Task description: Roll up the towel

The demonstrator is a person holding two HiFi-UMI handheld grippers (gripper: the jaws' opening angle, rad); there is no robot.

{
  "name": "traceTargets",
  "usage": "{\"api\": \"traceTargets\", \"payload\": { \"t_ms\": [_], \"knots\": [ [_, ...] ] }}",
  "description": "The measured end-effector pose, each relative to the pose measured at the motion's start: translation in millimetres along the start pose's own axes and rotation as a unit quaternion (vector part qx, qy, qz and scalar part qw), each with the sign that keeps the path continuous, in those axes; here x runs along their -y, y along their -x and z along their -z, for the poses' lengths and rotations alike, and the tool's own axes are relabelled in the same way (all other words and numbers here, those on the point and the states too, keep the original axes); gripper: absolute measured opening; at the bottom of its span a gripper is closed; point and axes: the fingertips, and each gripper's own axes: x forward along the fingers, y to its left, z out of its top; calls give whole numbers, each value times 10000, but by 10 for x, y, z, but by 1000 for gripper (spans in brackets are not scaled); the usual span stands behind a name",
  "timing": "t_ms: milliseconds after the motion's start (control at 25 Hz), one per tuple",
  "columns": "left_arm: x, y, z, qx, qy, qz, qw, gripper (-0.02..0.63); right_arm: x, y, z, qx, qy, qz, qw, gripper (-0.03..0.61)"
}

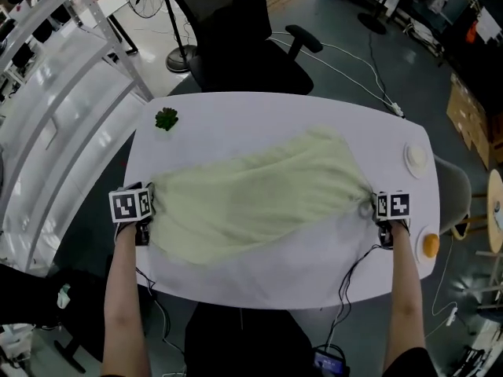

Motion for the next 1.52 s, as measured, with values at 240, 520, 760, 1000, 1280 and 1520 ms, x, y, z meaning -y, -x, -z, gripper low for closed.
{"api": "traceTargets", "payload": {
  "t_ms": [240, 520, 760, 1000, 1280, 1520],
  "knots": [
    [126, 758, -27, 836, -658, 872, 9905, 308, -416, 633, -209, 1073, 1262, 298, 9857, 322],
    [443, 1270, 717, 369, -3091, 2154, 9256, 273, -2702, 1438, -51, 2026, 3332, -1481, 9088, 308],
    [452, 1239, 1188, -9, -5028, 3062, 8083, 273, -4595, 1531, 690, 1883, 5304, -2212, 7964, 308],
    [460, 947, 1428, 163, -6772, 3389, 6529, 228, -5531, 1180, 918, 1638, 6680, -1508, 7101, 255],
    [597, 729, 1406, 480, -7584, 3280, 5612, 47, -5607, 1200, 846, 1411, 6405, -1508, 7396, 37],
    [724, 1040, 1059, -1141, -4594, 5327, 7016, 32, -5570, 1589, 628, 247, 1929, -5293, 8258, 35]
  ]
}}
